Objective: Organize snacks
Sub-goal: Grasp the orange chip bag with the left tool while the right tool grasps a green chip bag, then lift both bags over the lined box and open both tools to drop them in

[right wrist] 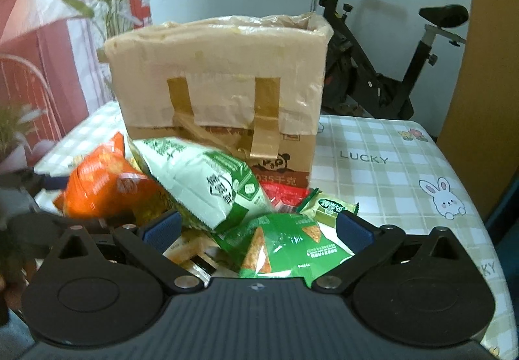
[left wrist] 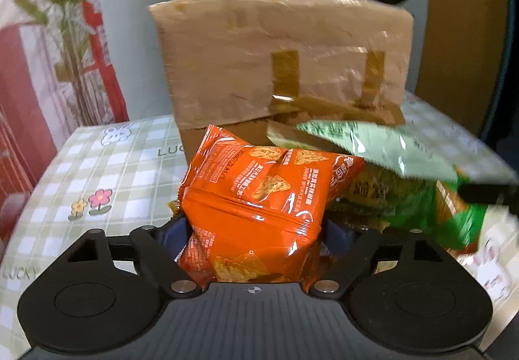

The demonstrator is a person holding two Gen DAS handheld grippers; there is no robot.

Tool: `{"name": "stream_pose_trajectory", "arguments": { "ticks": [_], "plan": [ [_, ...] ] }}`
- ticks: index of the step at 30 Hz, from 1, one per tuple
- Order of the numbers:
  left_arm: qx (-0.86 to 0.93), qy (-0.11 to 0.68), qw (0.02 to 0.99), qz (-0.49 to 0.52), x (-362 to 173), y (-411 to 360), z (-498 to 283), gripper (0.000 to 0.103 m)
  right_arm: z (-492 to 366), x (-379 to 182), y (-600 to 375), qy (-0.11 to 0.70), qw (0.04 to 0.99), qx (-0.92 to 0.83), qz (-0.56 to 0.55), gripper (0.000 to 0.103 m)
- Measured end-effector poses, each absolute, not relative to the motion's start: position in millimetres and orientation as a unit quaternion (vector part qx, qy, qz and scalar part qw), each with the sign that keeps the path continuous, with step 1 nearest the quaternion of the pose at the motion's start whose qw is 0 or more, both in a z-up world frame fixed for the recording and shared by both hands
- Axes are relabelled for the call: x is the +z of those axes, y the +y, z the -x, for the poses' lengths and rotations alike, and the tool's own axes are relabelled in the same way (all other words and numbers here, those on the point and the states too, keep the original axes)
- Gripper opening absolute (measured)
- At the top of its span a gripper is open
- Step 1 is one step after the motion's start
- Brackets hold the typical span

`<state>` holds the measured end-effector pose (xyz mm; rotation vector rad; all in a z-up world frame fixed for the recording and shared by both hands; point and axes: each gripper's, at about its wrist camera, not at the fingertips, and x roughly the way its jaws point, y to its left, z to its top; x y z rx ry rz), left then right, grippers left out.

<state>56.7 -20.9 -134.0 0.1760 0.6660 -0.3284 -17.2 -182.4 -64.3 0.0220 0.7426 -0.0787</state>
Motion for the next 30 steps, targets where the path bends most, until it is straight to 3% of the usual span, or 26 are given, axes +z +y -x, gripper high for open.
{"name": "stream_pose_trajectory", "arguments": {
  "ticks": [12, 24, 30],
  "plan": [
    [-0.130, 0.298, 0.945, -0.037, -103.4, -9.6, -57.1, 0.079, 9.0, -109.2, -182.3, 0.370, 0.923, -0.023, 0.100, 0.103],
    [-0.119, 0.301, 0.946, -0.024, -101.9, -6.9, -51.9, 0.078, -21.8, -144.3, -222.5, 0.412, 0.911, -0.017, 0.029, 0.098],
    [-0.118, 0.295, 0.948, -0.020, -97.6, -7.2, -46.3, 0.078, -13.6, -138.8, -216.8, 0.394, 0.917, -0.010, 0.062, 0.085]
  ]
}}
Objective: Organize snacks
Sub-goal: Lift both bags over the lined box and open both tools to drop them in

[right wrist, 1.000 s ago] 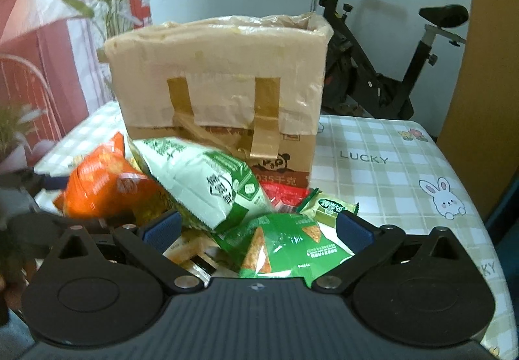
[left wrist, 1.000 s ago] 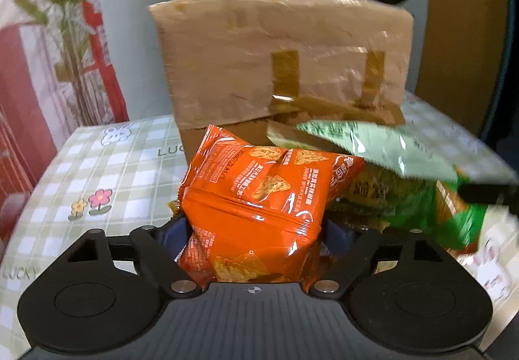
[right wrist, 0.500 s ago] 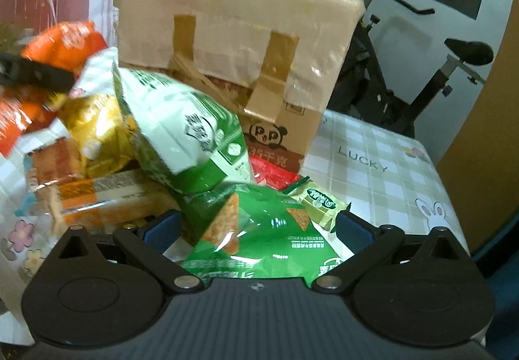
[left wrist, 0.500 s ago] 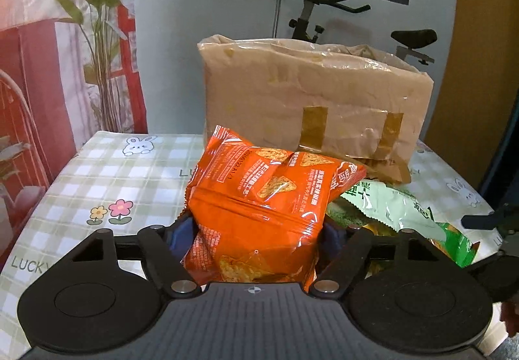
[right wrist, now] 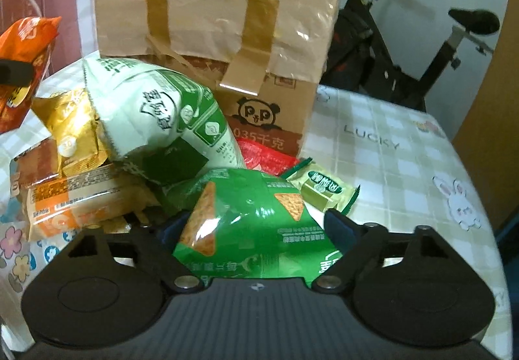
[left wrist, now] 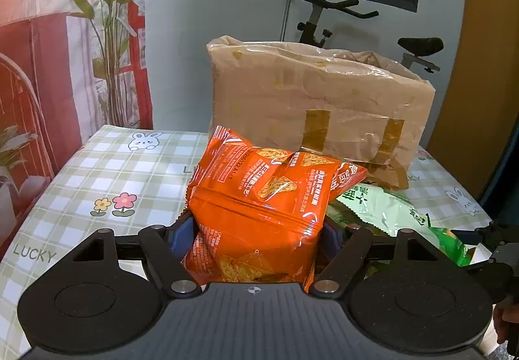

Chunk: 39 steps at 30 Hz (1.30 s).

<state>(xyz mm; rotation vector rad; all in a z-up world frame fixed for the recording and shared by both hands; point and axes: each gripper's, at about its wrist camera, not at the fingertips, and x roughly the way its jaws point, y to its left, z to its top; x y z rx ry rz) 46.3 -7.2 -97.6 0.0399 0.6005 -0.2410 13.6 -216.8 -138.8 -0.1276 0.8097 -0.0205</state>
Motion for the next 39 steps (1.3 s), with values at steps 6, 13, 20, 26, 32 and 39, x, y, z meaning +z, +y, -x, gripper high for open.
{"name": "stream_pose_trajectory", "arguments": {
  "ticks": [6, 13, 20, 26, 32, 39],
  "plan": [
    [-0.112, 0.290, 0.950, -0.014, -92.8, -6.5, -42.1, 0.077, 0.6, -128.2, -222.2, 0.381, 0.923, -0.015, 0.057, 0.077],
    [-0.101, 0.284, 0.953, -0.014, -85.8, -4.6, -39.7, 0.077, 22.9, -107.5, -247.0, 0.358, 0.932, -0.047, -0.017, 0.075],
    [-0.098, 0.277, 0.956, -0.008, -74.2, -4.3, -44.0, 0.077, 30.9, -79.6, -260.7, 0.318, 0.945, -0.064, -0.045, 0.075],
    [-0.097, 0.270, 0.958, 0.001, -62.6, -1.2, -47.6, 0.077, 26.8, -59.8, -261.8, 0.288, 0.954, -0.064, -0.046, 0.075],
    [-0.103, 0.255, 0.961, -0.003, -43.6, -0.9, -54.0, 0.077, 22.7, -42.0, -258.0, 0.259, 0.963, -0.065, -0.031, 0.074],
    [-0.123, 0.225, 0.967, 0.002, -9.8, -8.2, -74.0, 0.077, 9.5, -3.1, -253.9, 0.220, 0.975, -0.042, -0.013, 0.074]
  ]
}}
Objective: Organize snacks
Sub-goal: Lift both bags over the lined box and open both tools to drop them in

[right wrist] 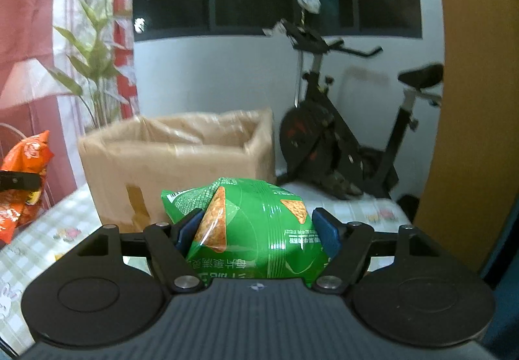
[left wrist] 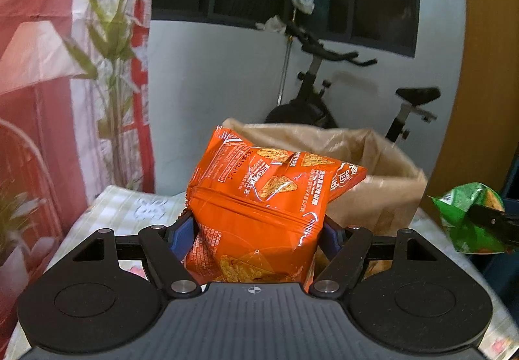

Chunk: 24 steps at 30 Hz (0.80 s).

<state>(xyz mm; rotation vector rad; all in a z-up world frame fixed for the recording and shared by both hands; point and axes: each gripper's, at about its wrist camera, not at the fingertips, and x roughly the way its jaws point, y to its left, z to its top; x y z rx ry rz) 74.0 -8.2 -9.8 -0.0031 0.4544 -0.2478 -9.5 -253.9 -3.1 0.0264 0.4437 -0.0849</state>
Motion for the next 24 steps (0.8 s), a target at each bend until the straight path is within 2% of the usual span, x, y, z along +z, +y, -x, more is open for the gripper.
{"name": "stream_pose_trajectory", "arguments": {
  "ticks": [13, 24],
  "plan": [
    [-0.153, 0.206, 0.966, -0.021, 35.4, -42.6, -153.7, 0.078, -81.1, 55.7, -238.2, 0.182, 0.983, 0.032, 0.006, 0.074],
    [-0.155, 0.240, 0.958, -0.005, 28.3, -68.4, -234.1, 0.078, -183.4, 34.5, -233.2, 0.209, 0.975, 0.046, 0.060, 0.074]
  ]
}}
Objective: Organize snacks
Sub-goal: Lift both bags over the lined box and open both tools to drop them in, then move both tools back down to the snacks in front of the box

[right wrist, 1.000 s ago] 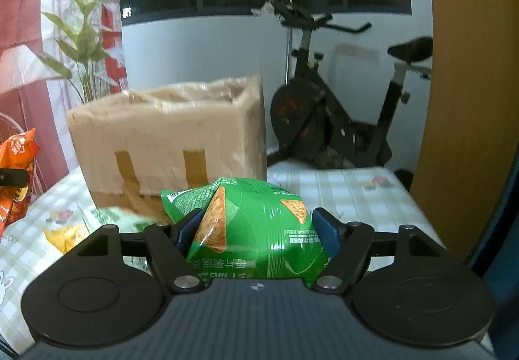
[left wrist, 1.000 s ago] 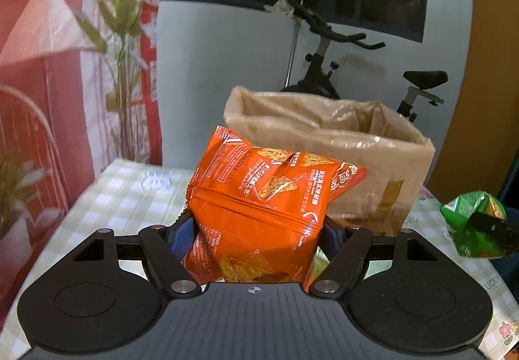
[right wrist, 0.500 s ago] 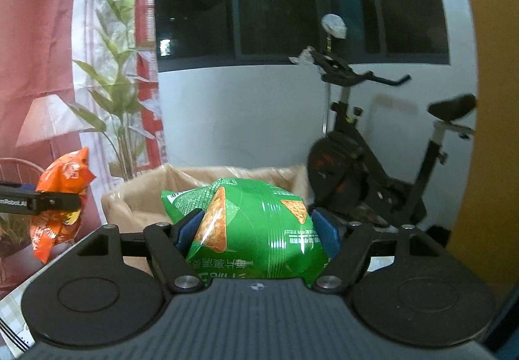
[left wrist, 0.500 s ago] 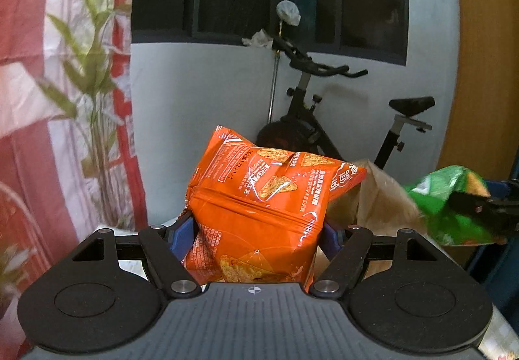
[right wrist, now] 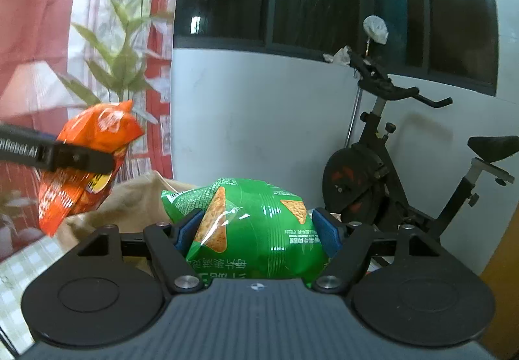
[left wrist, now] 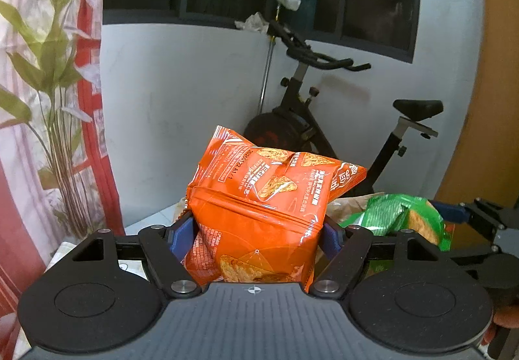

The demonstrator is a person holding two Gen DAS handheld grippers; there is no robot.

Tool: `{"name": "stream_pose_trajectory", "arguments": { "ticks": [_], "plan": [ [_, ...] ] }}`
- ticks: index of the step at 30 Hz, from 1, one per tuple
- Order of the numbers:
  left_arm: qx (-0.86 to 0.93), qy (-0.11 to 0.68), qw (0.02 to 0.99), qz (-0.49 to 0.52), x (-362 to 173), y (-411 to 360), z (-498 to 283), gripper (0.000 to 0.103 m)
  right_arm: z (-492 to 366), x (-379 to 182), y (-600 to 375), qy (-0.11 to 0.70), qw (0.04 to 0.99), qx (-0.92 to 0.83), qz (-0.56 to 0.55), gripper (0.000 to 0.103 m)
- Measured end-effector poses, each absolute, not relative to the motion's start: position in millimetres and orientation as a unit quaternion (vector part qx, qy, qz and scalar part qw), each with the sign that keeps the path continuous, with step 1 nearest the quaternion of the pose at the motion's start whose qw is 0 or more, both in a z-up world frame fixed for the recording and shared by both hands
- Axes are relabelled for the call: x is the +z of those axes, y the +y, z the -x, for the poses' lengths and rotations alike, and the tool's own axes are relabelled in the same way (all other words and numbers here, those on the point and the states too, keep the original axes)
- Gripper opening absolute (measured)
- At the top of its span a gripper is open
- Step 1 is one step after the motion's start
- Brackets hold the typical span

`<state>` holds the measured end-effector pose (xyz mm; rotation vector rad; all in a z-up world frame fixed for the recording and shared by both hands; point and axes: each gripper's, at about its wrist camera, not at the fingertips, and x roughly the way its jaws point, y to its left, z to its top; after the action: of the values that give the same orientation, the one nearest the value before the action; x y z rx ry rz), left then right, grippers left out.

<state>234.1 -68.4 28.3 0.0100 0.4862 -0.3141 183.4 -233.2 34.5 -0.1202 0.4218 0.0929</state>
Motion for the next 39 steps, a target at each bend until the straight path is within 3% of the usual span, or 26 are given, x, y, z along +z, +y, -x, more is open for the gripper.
{"name": "stream_pose_trajectory", "arguments": {
  "ticks": [20, 39],
  "plan": [
    [-0.146, 0.302, 0.942, -0.014, -14.0, -67.1, -269.2, 0.087, -223.6, -7.8, -233.2, 0.282, 0.956, 0.076, 0.032, 0.080],
    [-0.128, 0.274, 0.953, 0.002, 31.5, -21.5, -196.7, 0.087, -169.5, 24.4, -240.5, 0.268, 0.961, 0.061, -0.011, 0.082]
  ]
}}
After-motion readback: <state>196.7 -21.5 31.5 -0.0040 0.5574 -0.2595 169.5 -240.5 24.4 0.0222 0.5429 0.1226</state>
